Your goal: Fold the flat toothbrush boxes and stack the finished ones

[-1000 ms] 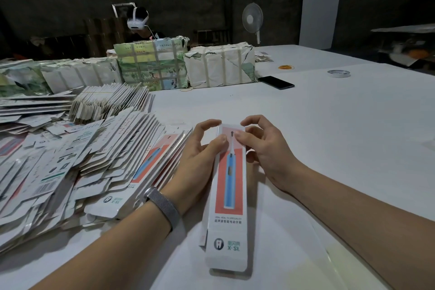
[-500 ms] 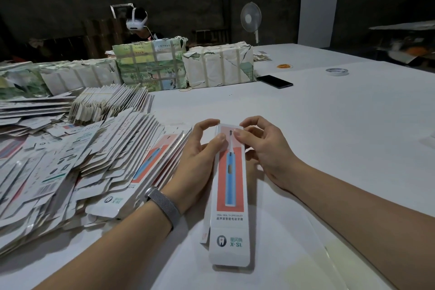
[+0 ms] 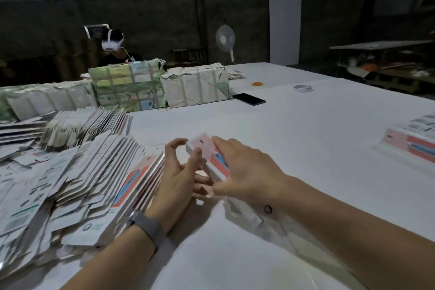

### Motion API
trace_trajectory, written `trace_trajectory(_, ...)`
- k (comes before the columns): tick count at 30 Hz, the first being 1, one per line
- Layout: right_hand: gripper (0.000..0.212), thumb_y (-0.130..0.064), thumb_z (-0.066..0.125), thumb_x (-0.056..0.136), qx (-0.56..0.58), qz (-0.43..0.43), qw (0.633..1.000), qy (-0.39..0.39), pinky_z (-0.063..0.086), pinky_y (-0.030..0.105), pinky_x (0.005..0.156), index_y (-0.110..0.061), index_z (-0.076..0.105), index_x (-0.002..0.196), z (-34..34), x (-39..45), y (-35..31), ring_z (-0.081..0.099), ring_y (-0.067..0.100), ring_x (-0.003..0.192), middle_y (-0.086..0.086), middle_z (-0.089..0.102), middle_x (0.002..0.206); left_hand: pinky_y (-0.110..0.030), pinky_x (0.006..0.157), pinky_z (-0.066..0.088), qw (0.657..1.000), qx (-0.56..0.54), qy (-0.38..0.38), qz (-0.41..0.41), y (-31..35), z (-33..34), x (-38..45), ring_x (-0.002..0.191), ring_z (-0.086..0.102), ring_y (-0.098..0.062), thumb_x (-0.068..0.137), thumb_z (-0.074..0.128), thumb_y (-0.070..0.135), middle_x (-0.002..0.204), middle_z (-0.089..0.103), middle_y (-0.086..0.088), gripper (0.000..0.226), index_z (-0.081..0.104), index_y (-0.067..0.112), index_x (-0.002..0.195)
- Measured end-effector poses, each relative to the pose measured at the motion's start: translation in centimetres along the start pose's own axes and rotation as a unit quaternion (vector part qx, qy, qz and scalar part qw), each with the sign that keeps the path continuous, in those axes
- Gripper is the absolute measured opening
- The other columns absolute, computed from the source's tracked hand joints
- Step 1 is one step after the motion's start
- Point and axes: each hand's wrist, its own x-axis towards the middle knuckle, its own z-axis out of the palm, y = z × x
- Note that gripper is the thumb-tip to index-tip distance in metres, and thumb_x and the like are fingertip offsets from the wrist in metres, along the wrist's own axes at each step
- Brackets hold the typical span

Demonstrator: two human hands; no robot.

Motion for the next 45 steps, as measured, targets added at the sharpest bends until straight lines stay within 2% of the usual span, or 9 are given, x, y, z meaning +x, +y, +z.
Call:
trace_trajectory(6, 0.059, -0.054, 0.06, 0.079, -0.095, 0.175, 0.979, -0.048, 0.042, 0.033, 0.069, -0.03, 0.041, 0.13, -5.4, -3.9, 10.4, 0.05, 0.015, 0.091, -0.008, 0.048, 0.104, -0.029, 0.043, 0.044, 0.996, 0.085, -0.04, 0.001, -0.4, 0.0, -0.2, 0.065, 0.072, -0.035, 0.101, 0.053, 0.041, 0.09, 0.075, -0.014, 0.021, 0.054, 0.054, 0.117)
trace_trajectory(11, 0.06, -0.05, 0.058, 0.084, -0.188, 0.338, 0.921, -0.054, 0.042, 0.034, 0.079, -0.024, 0.046, 0.137, -9.7, -9.5, 20.8, 0.048, 0.024, 0.116, 0.003, 0.048, 0.129, -0.035, 0.044, 0.047, 0.994, 0.094, -0.054, 0.0, -1.2, -0.7, 0.4, 0.06, 0.07, -0.038, 0.084, 0.06, 0.052, 0.082, 0.073, -0.016, 0.036, 0.059, 0.049, 0.12)
trace_trajectory(19, 0.049, -0.038, 0.056, 0.086, -0.354, 0.382, 0.853, 0.025, 0.037, 0.041, 0.095, -0.029, 0.048, 0.133, -12.4, -13.6, 28.0, 0.038, 0.029, 0.12, 0.004, 0.04, 0.133, -0.041, 0.04, 0.042, 0.994, 0.094, -0.038, -0.035, -1.8, -1.1, 1.1, 0.049, 0.063, -0.039, 0.091, 0.058, 0.04, 0.074, 0.068, -0.021, 0.029, 0.063, 0.041, 0.119)
trace_trajectory(24, 0.047, -0.043, 0.056, 0.09, -0.284, 0.293, 0.911, 0.066, 0.034, 0.04, 0.1, -0.031, 0.05, 0.135, -10.8, -10.1, 24.2, 0.036, 0.025, 0.125, -0.001, 0.041, 0.137, -0.031, 0.044, 0.041, 0.992, 0.117, -0.033, -0.025, -0.8, -0.2, 0.0, 0.049, 0.061, -0.032, 0.103, 0.053, 0.019, 0.072, 0.068, -0.019, 0.024, 0.067, 0.037, 0.109)
trace_trajectory(29, 0.036, -0.041, 0.056, 0.091, -0.058, 0.188, 0.977, 0.077, 0.042, 0.035, 0.094, -0.03, 0.057, 0.126, -6.9, -4.7, 14.8, 0.045, 0.017, 0.121, -0.007, 0.052, 0.126, -0.024, 0.043, 0.045, 0.974, 0.225, -0.023, 0.033, 0.3, 0.8, -1.1, 0.056, 0.065, -0.016, 0.1, 0.058, 0.006, 0.072, 0.07, -0.007, 0.034, 0.069, 0.038, 0.098)
trace_trajectory(33, 0.032, -0.042, 0.06, 0.089, 0.077, 0.093, 0.992, 0.027, 0.045, 0.033, 0.087, -0.032, 0.062, 0.12, -2.8, -0.6, 6.7, 0.053, 0.013, 0.102, -0.012, 0.055, 0.107, -0.034, 0.06, 0.05, 0.909, 0.388, 0.021, 0.15, 1.1, 1.0, -1.8, 0.064, 0.063, -0.013, 0.09, 0.066, 0.009, 0.07, 0.069, 0.007, 0.029, 0.067, 0.038, 0.091)
trace_trajectory(37, 0.025, -0.036, 0.061, 0.087, 0.164, 0.033, 0.986, 0.01, 0.049, 0.033, 0.087, -0.031, 0.067, 0.111, 0.9, 1.5, 1.2, 0.058, 0.012, 0.092, -0.014, 0.06, 0.096, -0.04, 0.076, 0.047, 0.764, 0.608, 0.026, 0.213, 1.9, -0.1, -1.8, 0.097, 0.061, -0.026, 0.085, 0.07, 0.018, 0.099, 0.069, 0.005, 0.023, 0.068, 0.027, 0.106)
trace_trajectory(40, 0.017, -0.022, 0.061, 0.088, 0.216, 0.013, 0.975, 0.04, 0.051, 0.029, 0.081, -0.028, 0.072, 0.099, 3.3, 1.2, 0.2, 0.06, 0.007, 0.079, -0.014, 0.062, 0.078, -0.057, 0.105, 0.032, 0.651, 0.756, 0.029, 0.055, 2.3, -1.9, -1.2, 0.139, 0.031, -0.036, 0.089, 0.051, 0.043, 0.142, 0.045, 0.001, 0.044, 0.049, 0.036, 0.132)
trace_trajectory(45, 0.032, -0.009, 0.058, 0.087, 0.295, -0.001, 0.954, 0.049, 0.042, 0.01, 0.062, -0.038, 0.064, 0.074, 4.2, 0.9, 1.1, 0.06, -0.003, 0.056, -0.006, 0.066, 0.07, -0.045, 0.105, 0.038, 0.599, 0.797, -0.005, -0.077, 2.9, -4.0, -0.5, 0.128, 0.045, -0.036, 0.097, 0.038, 0.04, 0.137, 0.046, -0.006, 0.051, 0.028, 0.031, 0.147)
